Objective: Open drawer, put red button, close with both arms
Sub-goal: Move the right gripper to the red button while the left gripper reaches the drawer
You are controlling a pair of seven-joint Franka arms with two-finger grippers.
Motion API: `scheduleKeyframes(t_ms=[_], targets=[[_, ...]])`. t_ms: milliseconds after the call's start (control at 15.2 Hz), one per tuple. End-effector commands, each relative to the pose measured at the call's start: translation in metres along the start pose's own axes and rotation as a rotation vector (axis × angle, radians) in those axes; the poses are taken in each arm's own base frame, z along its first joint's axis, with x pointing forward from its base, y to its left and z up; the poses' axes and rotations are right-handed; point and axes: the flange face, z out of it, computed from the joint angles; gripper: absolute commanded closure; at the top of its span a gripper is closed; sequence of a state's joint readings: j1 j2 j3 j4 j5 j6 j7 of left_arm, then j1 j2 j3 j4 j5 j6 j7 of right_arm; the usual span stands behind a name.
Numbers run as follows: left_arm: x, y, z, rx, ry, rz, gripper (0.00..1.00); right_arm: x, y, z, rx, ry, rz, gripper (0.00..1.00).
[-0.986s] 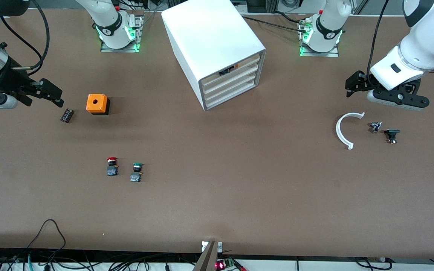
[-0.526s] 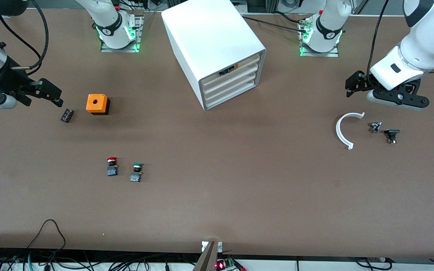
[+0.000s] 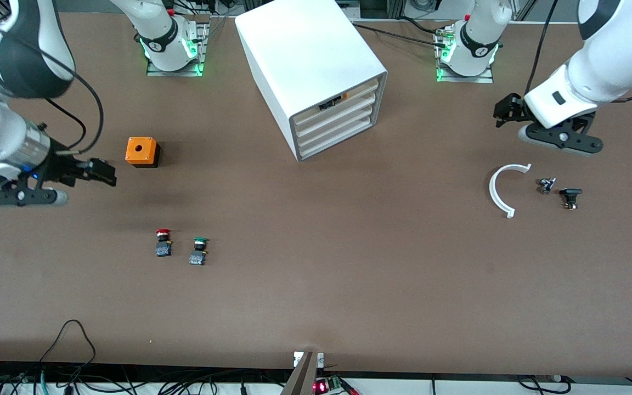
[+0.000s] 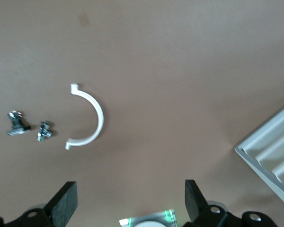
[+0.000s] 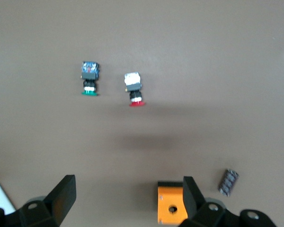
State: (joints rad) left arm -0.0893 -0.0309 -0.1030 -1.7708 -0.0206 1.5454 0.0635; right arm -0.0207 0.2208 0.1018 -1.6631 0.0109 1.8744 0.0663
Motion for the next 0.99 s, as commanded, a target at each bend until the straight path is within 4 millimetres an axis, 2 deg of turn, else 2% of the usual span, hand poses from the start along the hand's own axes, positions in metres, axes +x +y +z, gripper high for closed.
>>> scheduleKeyframes(t_ms=[0, 263, 394, 526, 723, 920], targets=[[0.007, 0.018, 0.011, -0.088, -0.081, 0.036, 0.00, 0.025, 0.000, 0.040, 0.016, 0.031, -0.019, 0.00], [0.021, 0.034, 0.041, -0.292, -0.137, 0.150, 0.00, 0.046, -0.010, 0.089, 0.027, 0.078, -0.037, 0.00], [0.035, 0.043, 0.067, -0.400, -0.167, 0.151, 0.01, 0.052, -0.014, 0.115, 0.026, 0.093, -0.046, 0.00], [0.051, 0.053, 0.085, -0.522, -0.139, 0.137, 0.01, 0.055, -0.022, 0.148, 0.022, 0.114, -0.062, 0.00], [0.068, 0.084, 0.128, -0.664, -0.075, 0.219, 0.02, 0.060, -0.020, 0.196, 0.019, 0.148, -0.068, 0.00], [0.071, 0.107, 0.163, -0.805, -0.001, 0.263, 0.04, 0.063, -0.018, 0.237, 0.011, 0.169, -0.083, 0.00]])
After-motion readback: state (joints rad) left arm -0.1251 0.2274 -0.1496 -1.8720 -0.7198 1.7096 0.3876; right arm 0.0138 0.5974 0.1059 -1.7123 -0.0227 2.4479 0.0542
